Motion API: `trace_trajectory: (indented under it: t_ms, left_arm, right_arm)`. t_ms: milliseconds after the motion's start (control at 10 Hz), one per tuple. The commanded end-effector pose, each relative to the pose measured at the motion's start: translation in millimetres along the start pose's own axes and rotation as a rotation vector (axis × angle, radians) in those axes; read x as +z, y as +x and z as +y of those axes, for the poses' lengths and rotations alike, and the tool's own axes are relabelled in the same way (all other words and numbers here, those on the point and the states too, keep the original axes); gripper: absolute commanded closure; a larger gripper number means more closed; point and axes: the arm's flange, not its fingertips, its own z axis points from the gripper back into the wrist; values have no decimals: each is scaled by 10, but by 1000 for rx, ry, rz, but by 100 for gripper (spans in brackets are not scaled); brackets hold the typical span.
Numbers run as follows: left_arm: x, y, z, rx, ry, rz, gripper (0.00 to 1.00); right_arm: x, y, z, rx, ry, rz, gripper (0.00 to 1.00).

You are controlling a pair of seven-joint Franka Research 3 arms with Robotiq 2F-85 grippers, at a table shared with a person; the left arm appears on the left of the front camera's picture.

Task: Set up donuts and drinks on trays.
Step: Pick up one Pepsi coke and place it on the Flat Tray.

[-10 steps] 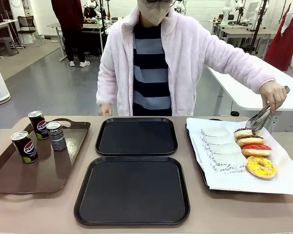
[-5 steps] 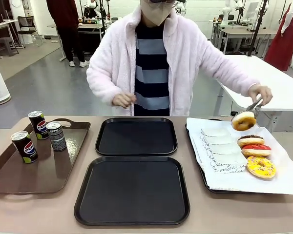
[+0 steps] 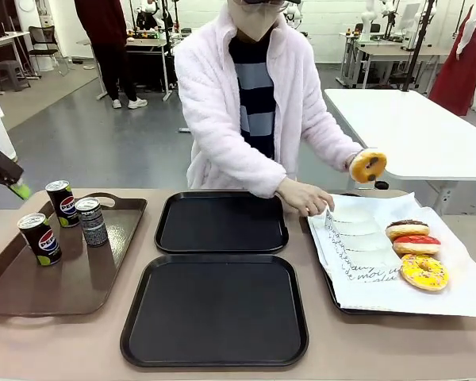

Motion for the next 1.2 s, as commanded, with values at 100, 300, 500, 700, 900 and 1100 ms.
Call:
trace_trajectory:
  t_ms: [100,300,500,700,900,1100]
  left_arm:
    - [-244,36,-128,9,101,62,0]
    - [-434,96,-168,6,136,98,0]
    - [-602,96,-152,4,180,93,0]
    - [-716,140,-160,11,189,96,0]
    - [-830,202,-193,13,228,93,0]
    - [-925,227,-194,26,252,102,0]
  right_arm:
    - [19,-13,-14,-1,12,0,0]
    - [19,-13,-14,-1,12,0,0]
    - [19,-13,-14,-1,12,0,0]
    - [19,-13,-14,-1,12,0,0]
    - [19,-13,-14,-1,12,0,0]
    - [19,-13,-14,-1,12,0,0]
